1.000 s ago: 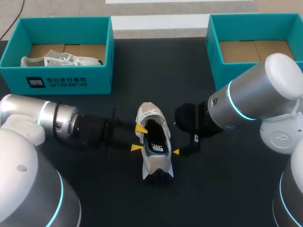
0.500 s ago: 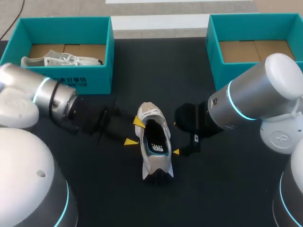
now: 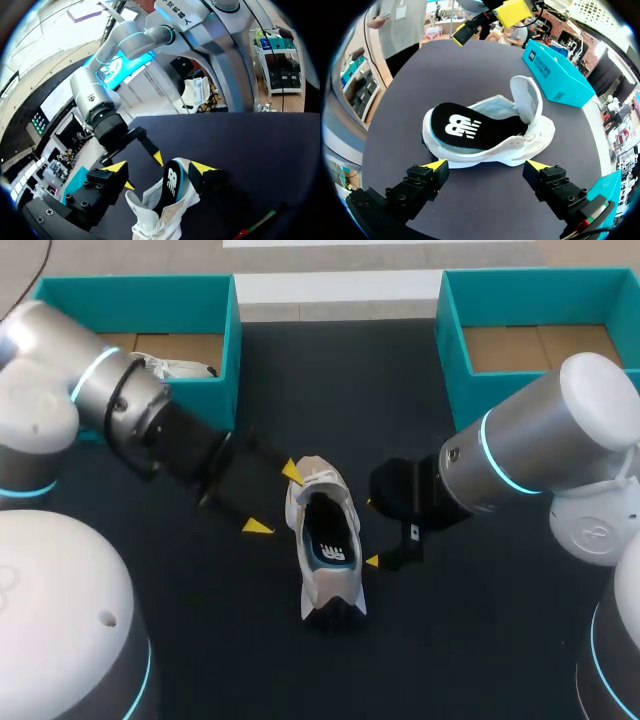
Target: Take the shoe out of the shoebox, open the shoe tongue, remove and reinsert the insole, then place the shoe into the shoebox
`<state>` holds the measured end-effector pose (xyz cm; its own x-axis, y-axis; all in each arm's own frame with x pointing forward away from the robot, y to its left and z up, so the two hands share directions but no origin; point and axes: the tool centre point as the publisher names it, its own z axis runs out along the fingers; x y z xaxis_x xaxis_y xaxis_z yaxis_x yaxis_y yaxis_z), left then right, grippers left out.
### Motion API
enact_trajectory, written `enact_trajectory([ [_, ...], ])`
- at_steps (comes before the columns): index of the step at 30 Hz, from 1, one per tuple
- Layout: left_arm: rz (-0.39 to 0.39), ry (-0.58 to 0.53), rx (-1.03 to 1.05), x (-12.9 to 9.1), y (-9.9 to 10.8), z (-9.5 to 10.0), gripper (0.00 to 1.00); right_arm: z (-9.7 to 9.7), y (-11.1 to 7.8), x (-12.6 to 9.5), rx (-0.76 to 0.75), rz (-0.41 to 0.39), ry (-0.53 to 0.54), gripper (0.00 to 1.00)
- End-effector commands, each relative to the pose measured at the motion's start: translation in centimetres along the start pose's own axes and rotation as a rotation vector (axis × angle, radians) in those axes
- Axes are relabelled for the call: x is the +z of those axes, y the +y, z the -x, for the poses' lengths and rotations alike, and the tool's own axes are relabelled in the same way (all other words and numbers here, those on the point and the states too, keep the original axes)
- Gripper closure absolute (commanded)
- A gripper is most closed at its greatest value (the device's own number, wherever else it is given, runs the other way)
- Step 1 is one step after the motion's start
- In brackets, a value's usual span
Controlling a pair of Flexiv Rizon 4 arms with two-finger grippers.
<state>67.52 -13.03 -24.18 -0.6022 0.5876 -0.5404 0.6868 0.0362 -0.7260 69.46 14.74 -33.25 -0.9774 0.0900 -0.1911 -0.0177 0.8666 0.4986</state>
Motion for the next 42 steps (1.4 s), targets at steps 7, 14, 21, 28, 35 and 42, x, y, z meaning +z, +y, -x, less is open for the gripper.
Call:
enact_trajectory([
  [7, -0.003, 0.176, -0.002, -0.2, 0.2, 0.9, 0.0, 0.8, -0.9, -2.2, 0.031, -0.018, -0.05, 0.0],
  [14, -0.003, 0.176, -0.002, -0.2, 0.2, 0.9, 0.0, 2.1, -1.6, -6.3, 0.02, -0.089, 0.017, 0.0],
  [21, 0.0, 0.513, 0.17, 1.4, -2.0, -1.8, 0.0, 3.0, -2.1, -9.6, 0.0, -0.072, 0.095, 0.0],
  [28, 0.093, 0.57, 0.209, -0.7, -1.2, 0.7, 0.0, 3.9, -2.8, -12.5, 0.003, -0.11, 0.127, 0.0],
  [35, 0.155, 0.681, 0.171, -1.6, -0.4, 2.8, 0.0, 4.7, -3.2, -14.6, 0.0, -0.14, 0.138, 0.0],
  [42, 0.142, 0.745, 0.196, -2.4, 1.2, 4.0, 0.0, 5.1, -3.9, -15.6, 0.03, -0.163, 0.116, 0.0],
])
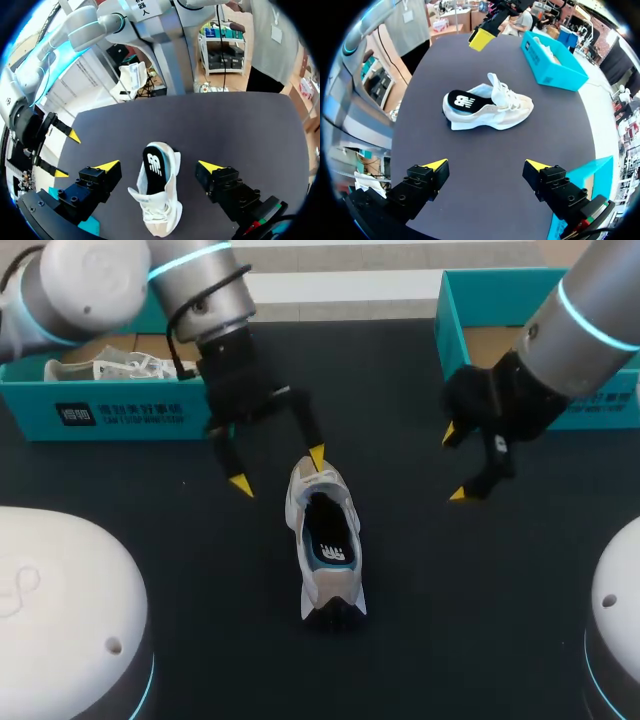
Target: Take the shoe out of the shoebox, open the shoe tongue, remove and reinsert the insole, then place the shoe into the shoebox
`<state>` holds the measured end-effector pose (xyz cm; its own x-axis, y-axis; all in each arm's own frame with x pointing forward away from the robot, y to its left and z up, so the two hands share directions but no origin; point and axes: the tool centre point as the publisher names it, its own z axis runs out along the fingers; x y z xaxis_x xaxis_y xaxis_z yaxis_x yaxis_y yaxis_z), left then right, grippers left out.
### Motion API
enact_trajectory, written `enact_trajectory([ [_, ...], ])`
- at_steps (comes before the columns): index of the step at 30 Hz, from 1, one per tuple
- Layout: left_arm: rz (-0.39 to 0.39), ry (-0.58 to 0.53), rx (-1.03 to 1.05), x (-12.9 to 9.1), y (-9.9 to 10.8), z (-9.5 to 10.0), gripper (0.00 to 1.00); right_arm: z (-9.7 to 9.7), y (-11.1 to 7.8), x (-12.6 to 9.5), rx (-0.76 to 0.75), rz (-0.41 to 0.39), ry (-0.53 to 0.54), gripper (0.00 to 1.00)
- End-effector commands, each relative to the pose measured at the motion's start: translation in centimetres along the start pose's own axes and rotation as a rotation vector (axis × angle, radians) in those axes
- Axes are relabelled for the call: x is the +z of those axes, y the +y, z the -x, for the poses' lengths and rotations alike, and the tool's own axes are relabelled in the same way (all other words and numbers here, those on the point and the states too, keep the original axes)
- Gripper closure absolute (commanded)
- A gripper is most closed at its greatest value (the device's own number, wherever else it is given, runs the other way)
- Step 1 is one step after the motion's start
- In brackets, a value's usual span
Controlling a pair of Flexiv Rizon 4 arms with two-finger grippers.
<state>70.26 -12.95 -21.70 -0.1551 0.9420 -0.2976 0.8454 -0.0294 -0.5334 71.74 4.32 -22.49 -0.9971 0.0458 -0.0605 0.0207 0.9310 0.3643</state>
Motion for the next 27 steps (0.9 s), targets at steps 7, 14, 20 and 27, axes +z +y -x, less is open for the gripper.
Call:
enact_trajectory([
  [7, -0.025, 0.197, 0.015, -0.9, 2.6, 1.7, 1.0, -0.2, -0.7, -1.9, 0.048, -0.017, -0.045, 0.0],
  [14, 0.014, 0.274, 0.033, 1.2, 2.8, 1.7, 1.0, -0.2, -0.7, -1.9, 0.048, -0.017, -0.045, 0.0],
  [20, 0.03, 0.301, 0.027, 4.2, 3.4, 1.5, 1.0, -0.2, -0.7, -1.9, 0.048, -0.017, -0.045, 0.0],
  [27, 0.066, 0.32, 0.078, 5.5, 3.1, 1.0, 1.0, -0.2, -0.7, -1.9, 0.048, -0.017, -0.045, 0.0],
])
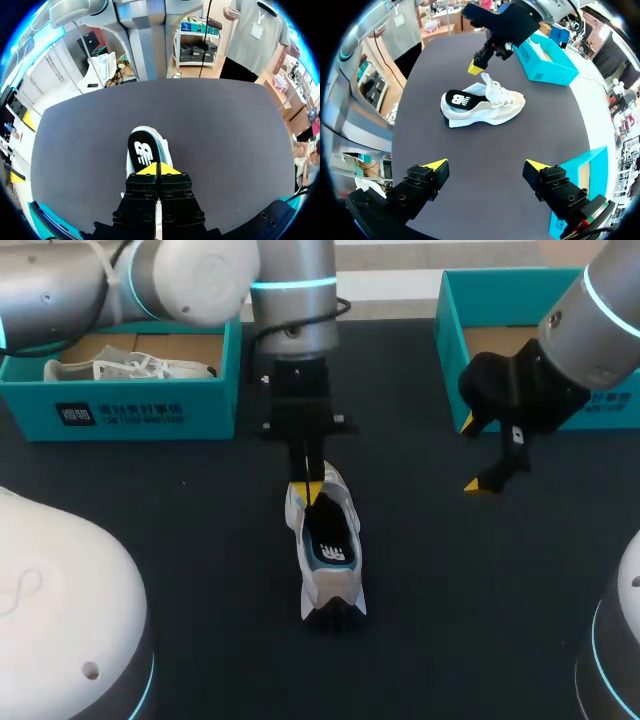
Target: Take the shoe out of the shoebox, open the shoe tongue, remove and reinsert the insole, then place the shoe into the shoebox
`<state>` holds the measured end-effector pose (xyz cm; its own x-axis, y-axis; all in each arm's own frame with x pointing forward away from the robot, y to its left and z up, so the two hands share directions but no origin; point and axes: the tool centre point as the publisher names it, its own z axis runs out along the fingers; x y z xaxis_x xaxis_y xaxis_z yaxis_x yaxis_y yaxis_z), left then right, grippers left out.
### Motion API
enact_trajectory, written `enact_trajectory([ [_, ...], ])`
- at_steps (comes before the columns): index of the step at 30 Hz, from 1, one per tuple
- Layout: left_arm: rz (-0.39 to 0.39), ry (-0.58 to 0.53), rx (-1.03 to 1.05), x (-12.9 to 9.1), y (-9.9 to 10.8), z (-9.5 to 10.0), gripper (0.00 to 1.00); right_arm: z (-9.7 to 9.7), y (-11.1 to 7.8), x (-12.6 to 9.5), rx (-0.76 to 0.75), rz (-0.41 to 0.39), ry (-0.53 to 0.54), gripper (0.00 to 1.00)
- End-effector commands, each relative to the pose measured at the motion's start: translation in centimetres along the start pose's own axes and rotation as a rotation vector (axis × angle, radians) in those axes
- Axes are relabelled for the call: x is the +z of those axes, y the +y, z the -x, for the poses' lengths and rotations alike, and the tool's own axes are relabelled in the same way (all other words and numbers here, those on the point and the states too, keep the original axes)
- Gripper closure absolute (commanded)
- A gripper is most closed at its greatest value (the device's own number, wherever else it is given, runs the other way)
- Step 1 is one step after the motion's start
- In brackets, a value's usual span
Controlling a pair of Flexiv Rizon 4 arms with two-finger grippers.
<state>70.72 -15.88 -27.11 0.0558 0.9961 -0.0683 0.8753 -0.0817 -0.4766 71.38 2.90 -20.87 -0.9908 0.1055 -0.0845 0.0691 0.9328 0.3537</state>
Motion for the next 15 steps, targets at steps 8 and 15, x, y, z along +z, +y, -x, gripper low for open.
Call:
enact_trajectory([
  [8, 0.129, 0.032, -0.018, 2.6, -0.2, 0.2, 1.0, 0.0, 0.0, 0.1, 0.001, -0.002, -0.001, 0.0],
  [15, 0.129, 0.032, -0.018, 2.6, -0.2, 0.2, 1.0, 0.0, 0.0, 0.1, 0.001, -0.002, -0.001, 0.0],
])
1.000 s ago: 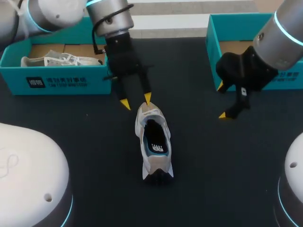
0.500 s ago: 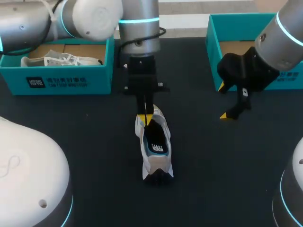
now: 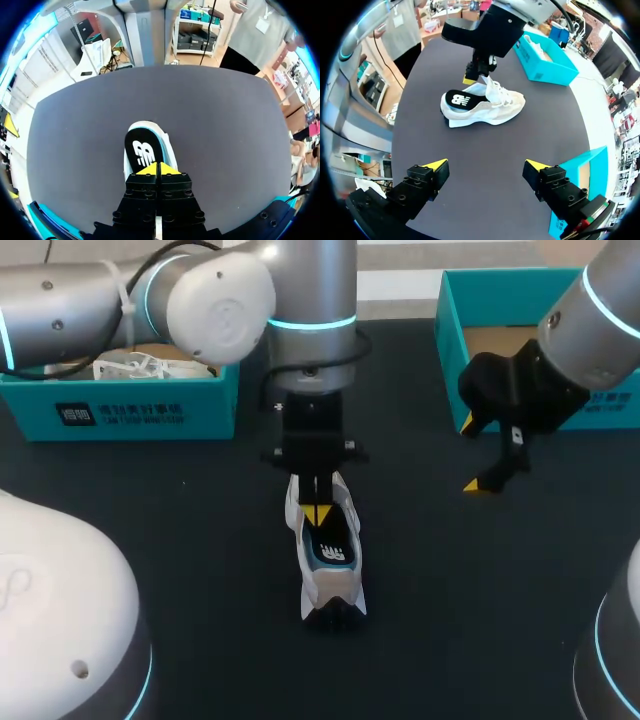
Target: Take the shoe out of the shoebox, open the shoe tongue, remove and reinsert the insole, then place the shoe into the shoebox
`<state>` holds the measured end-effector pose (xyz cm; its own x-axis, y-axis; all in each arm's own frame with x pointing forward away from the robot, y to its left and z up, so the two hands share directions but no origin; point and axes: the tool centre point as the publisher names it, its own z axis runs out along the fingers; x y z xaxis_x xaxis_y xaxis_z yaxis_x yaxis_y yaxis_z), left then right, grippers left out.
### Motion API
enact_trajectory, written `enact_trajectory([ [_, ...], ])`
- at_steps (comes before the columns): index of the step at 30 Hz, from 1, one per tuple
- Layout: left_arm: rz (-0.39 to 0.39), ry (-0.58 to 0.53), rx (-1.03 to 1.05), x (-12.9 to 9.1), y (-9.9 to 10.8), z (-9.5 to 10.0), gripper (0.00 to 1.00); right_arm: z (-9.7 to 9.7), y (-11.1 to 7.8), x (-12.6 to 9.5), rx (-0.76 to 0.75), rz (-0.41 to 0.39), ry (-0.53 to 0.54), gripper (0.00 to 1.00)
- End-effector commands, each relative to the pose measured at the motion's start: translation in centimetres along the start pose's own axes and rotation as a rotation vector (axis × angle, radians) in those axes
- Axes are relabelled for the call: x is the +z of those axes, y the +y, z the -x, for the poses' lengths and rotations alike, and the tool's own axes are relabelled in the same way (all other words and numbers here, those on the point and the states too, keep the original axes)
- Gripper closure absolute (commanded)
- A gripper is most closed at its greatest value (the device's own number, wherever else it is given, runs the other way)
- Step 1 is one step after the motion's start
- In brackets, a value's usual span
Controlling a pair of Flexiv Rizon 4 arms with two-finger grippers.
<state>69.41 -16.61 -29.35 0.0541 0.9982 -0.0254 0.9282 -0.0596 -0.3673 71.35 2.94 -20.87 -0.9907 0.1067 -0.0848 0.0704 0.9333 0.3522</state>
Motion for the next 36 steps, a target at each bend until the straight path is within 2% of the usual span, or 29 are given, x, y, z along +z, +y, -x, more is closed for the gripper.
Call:
enact_trajectory([
  [1, 0.007, -0.007, 0.001, -0.1, -0.2, -0.4, 1.0, 0.0, 0.0, 0.1, 0.0, 0.0, 0.0, 0.0],
  [6, 0.007, -0.007, 0.001, -0.1, -0.2, -0.4, 1.0, 0.0, 0.0, 0.1, 0.0, 0.0, 0.0, 0.0],
  [13, 0.031, -0.005, 0.02, 2.4, -0.2, 1.7, 1.0, 0.0, 0.0, 0.1, 0.0, 0.0, 0.0, 0.0],
  [14, 0.054, 0.015, 0.03, 2.8, -0.2, 2.0, 1.0, 0.0, 0.0, 0.1, 0.0, 0.0, 0.0, 0.0],
  [18, 0.053, 0.006, 0.017, 3.7, 0.3, 2.5, 1.0, 0.0, 0.0, 0.1, 0.0, 0.0, 0.0, 0.0],
  [20, 0.078, -0.007, 0.003, 4.1, 0.6, 2.5, 1.0, 0.0, 0.0, 0.1, 0.0, 0.0, 0.0, 0.0],
  [28, 0.092, 0.0, -0.052, 4.7, 2.6, 1.2, 1.0, 0.0, 0.0, 0.1, 0.0, 0.0, 0.0, 0.0],
  [36, 0.128, 0.016, -0.07, 6.7, 3.7, 1.5, 1.0, 0.0, 0.0, 0.1, 0.0, 0.0, 0.0, 0.0],
])
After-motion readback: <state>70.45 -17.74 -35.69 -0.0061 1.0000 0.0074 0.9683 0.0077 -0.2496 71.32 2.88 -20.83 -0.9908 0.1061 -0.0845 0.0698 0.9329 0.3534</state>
